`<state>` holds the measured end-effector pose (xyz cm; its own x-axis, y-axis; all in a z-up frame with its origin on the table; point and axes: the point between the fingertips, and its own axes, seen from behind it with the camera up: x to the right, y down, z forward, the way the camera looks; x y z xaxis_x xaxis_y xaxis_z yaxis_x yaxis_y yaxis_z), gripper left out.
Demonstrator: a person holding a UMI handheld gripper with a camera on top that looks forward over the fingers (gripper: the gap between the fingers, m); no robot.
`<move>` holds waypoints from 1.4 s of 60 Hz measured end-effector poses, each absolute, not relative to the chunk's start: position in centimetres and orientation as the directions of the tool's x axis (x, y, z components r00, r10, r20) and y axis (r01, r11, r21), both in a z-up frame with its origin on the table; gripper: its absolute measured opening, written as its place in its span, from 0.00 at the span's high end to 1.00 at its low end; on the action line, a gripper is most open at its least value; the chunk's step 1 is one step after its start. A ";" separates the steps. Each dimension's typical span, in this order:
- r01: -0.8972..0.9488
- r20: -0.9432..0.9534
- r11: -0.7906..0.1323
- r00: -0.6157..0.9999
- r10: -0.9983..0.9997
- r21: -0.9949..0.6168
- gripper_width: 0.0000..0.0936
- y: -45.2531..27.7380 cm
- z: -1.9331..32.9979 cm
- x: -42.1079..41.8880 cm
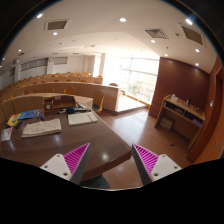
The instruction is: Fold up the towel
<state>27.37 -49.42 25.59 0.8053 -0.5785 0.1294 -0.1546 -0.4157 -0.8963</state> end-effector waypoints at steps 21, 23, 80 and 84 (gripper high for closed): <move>-0.179 0.089 -0.541 0.897 -0.433 -0.822 0.09 -43.6 17.9 19.3; -0.169 0.083 -0.560 0.914 -0.397 -0.811 0.09 -42.1 17.0 17.3; 0.100 0.112 -0.659 0.993 0.025 -0.746 0.36 6.6 -0.7 -18.9; 0.118 0.122 -0.659 0.992 0.041 -0.743 0.61 6.5 -1.0 -19.1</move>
<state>-19.14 6.54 -0.97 0.9918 0.0406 0.1216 0.1181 -0.6587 -0.7431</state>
